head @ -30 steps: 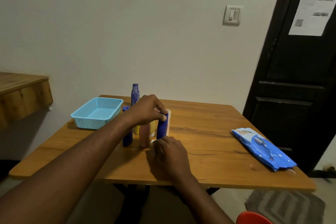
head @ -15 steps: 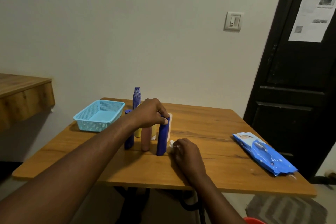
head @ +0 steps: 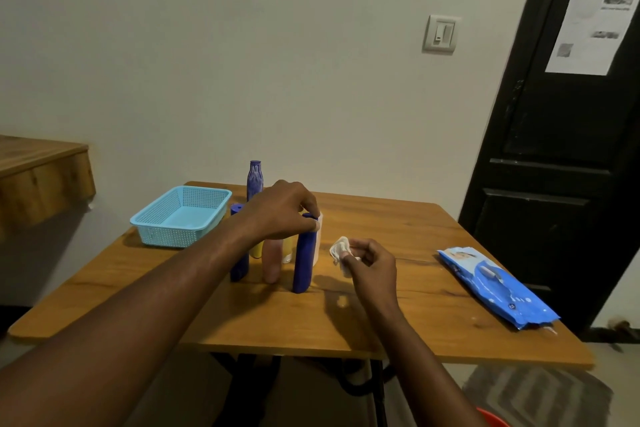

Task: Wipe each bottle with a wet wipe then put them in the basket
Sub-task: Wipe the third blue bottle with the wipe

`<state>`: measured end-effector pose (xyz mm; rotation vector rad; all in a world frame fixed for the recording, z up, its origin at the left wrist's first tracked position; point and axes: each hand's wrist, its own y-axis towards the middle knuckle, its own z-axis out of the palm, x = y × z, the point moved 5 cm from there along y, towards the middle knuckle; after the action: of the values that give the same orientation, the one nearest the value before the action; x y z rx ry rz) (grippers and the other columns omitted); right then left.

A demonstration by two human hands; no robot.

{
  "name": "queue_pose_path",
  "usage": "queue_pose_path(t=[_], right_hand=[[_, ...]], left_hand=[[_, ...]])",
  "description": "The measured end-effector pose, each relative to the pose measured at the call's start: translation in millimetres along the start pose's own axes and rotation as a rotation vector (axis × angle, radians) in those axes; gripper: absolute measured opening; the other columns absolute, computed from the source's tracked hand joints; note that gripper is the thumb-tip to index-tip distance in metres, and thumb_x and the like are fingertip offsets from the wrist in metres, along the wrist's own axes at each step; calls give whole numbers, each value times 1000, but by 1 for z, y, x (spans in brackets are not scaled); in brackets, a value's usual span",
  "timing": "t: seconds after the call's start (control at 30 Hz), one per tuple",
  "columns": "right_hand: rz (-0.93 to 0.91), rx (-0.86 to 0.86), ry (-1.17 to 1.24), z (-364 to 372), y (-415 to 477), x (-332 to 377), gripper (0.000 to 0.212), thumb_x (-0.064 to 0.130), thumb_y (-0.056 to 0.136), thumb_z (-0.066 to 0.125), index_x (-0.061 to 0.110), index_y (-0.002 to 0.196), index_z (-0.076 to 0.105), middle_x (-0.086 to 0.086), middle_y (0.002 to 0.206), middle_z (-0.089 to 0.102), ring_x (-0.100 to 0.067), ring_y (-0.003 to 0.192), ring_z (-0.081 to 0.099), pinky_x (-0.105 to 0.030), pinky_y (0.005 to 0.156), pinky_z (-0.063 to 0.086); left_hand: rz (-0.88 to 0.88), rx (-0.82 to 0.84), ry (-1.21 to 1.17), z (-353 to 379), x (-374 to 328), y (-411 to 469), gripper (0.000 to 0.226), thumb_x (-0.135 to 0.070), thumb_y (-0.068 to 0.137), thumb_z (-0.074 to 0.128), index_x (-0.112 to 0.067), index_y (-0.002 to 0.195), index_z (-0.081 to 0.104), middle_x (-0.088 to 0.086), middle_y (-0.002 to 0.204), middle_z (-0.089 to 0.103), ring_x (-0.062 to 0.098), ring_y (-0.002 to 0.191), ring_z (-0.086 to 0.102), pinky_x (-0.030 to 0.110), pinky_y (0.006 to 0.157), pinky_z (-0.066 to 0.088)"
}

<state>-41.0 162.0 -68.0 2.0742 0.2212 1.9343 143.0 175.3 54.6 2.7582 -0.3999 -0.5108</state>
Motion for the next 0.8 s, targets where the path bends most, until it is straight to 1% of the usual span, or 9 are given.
queue_pose_path(t=[0.13, 0.23, 0.3, 0.4, 0.47, 0.57, 0.63, 0.73, 0.8], right_hand=[[7, 6, 37, 2, 0, 0, 24, 10, 90, 73, 30, 103, 70, 6, 104, 74, -11, 100, 70, -36, 85, 63], [5, 8, 72, 2, 4, 5, 23, 9, 92, 71, 29, 105, 71, 6, 104, 74, -12, 100, 70, -30, 80, 62], [-4, 17, 94, 4, 9, 13, 24, 9, 95, 67, 31, 103, 71, 7, 102, 75, -11, 98, 70, -26, 77, 60], [-36, 33, 98, 10, 26, 28, 33, 7, 96, 62, 39, 100, 69, 10, 101, 74, -9, 98, 68, -28, 80, 59], [-74, 60, 70, 17, 44, 42, 35, 6, 97, 59, 39, 100, 69, 11, 102, 73, -9, 100, 67, -30, 84, 59], [-131, 115, 28, 33, 79, 64, 38, 1, 96, 57, 36, 100, 70, 11, 102, 71, -10, 100, 66, -32, 83, 59], [-159, 151, -1, 45, 103, 75, 36, 1, 95, 58, 35, 95, 71, 11, 99, 71, -11, 97, 66, -32, 79, 60], [-181, 224, -47, 69, 135, 78, 27, 3, 94, 61, 27, 94, 74, 6, 97, 73, -13, 91, 67, -27, 71, 58], [-195, 270, -114, 87, 154, 73, 20, 6, 94, 63, 21, 96, 76, 4, 96, 73, -15, 89, 69, -29, 70, 58]], left_hand=[[-12, -20, -33, -2, 5, 3, 27, -39, 85, 74, -26, 109, 76, -12, 117, 71, 6, 101, 63, 28, 80, 53], [-33, -59, -116, -11, 12, 6, 27, -43, 83, 76, -28, 105, 77, -16, 109, 72, 3, 96, 66, 34, 84, 59], [-43, -127, -157, -21, 18, 9, 23, -40, 83, 76, -28, 102, 78, -16, 103, 73, 1, 91, 67, 34, 83, 60], [-68, -252, -159, -36, 34, 16, 16, -31, 85, 76, -23, 99, 78, -10, 98, 75, 2, 86, 67, 32, 83, 60], [-96, -304, -146, -42, 46, 22, 13, -27, 85, 76, -22, 97, 78, -8, 97, 75, 4, 86, 66, 31, 82, 59], [-159, -343, -155, -47, 75, 37, 9, -28, 82, 81, -22, 88, 79, -10, 89, 75, 5, 83, 68, 33, 81, 60], [-205, -370, -172, -49, 95, 48, 13, -35, 77, 84, -24, 81, 78, -13, 81, 74, 5, 80, 69, 36, 78, 60], [-280, -419, -136, -49, 127, 66, 25, -48, 77, 81, -23, 79, 76, -11, 80, 73, 8, 78, 68, 35, 71, 58], [-322, -447, -113, -46, 147, 79, 28, -50, 79, 79, -23, 79, 74, -9, 80, 72, 9, 79, 67, 34, 69, 56]])
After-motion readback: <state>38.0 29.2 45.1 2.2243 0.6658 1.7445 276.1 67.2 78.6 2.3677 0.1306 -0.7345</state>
